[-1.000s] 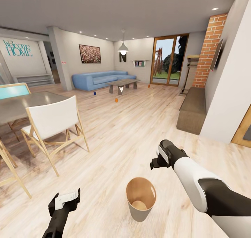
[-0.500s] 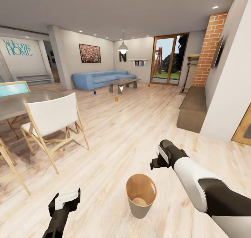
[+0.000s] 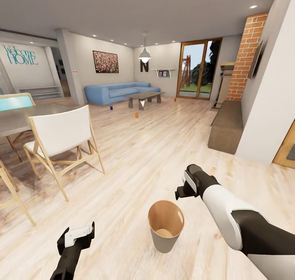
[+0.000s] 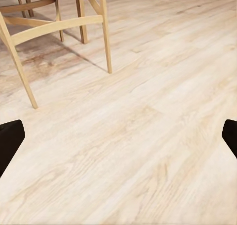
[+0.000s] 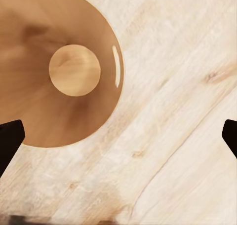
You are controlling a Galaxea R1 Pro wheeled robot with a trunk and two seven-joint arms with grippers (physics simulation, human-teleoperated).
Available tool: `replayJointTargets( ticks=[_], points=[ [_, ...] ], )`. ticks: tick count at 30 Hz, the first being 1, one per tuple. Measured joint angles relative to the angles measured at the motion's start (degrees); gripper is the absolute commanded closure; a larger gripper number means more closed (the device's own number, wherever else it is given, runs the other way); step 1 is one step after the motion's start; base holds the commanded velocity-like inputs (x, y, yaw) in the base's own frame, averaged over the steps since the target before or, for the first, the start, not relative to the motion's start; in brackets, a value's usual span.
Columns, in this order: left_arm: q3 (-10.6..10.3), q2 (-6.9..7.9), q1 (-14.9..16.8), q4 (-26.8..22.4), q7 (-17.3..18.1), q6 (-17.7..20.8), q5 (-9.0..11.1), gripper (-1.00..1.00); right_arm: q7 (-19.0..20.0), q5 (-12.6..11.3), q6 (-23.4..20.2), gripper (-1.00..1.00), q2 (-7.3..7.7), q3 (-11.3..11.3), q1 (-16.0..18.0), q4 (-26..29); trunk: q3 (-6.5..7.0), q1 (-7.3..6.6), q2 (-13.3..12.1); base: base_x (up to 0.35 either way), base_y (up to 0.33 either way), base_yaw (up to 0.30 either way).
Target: Put the three can of soda from the living room inside the tash can in the kitchen.
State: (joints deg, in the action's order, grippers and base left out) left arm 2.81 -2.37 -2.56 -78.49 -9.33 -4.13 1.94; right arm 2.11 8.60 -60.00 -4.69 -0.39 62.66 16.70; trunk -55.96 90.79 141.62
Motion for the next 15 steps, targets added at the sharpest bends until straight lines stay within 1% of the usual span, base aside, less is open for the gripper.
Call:
replayJointTargets(
  ticks=[1,2,6,15],
  points=[
    [0.0,0.0,0.0,0.0,-0.01,0.0,0.0,-1.0,-0.02,-0.01,0.0,-1.0,-0.13,0.04,0.0,0.03,-0.18,0.22,0.4,0.0,0.0,0.0],
    [0.0,0.0,0.01,0.0,-0.02,0.0,0.0,-1.0,-0.04,0.01,0.0,-1.0,-0.42,0.09,0.0,0.11,-0.18,0.22,0.42,0.0,0.0,0.0],
    [0.0,0.0,0.0,0.01,-0.07,0.0,0.0,-1.0,-0.07,0.13,0.0,-1.0,-0.79,0.26,0.0,0.25,-0.18,0.23,0.42,0.0,0.0,0.0],
    [0.0,0.0,0.0,0.0,0.1,0.0,0.0,-1.0,-0.09,0.19,0.0,-1.0,-1.06,1.04,0.0,0.26,-0.18,0.22,0.42,0.009,0.003,0.0]
  ],
)
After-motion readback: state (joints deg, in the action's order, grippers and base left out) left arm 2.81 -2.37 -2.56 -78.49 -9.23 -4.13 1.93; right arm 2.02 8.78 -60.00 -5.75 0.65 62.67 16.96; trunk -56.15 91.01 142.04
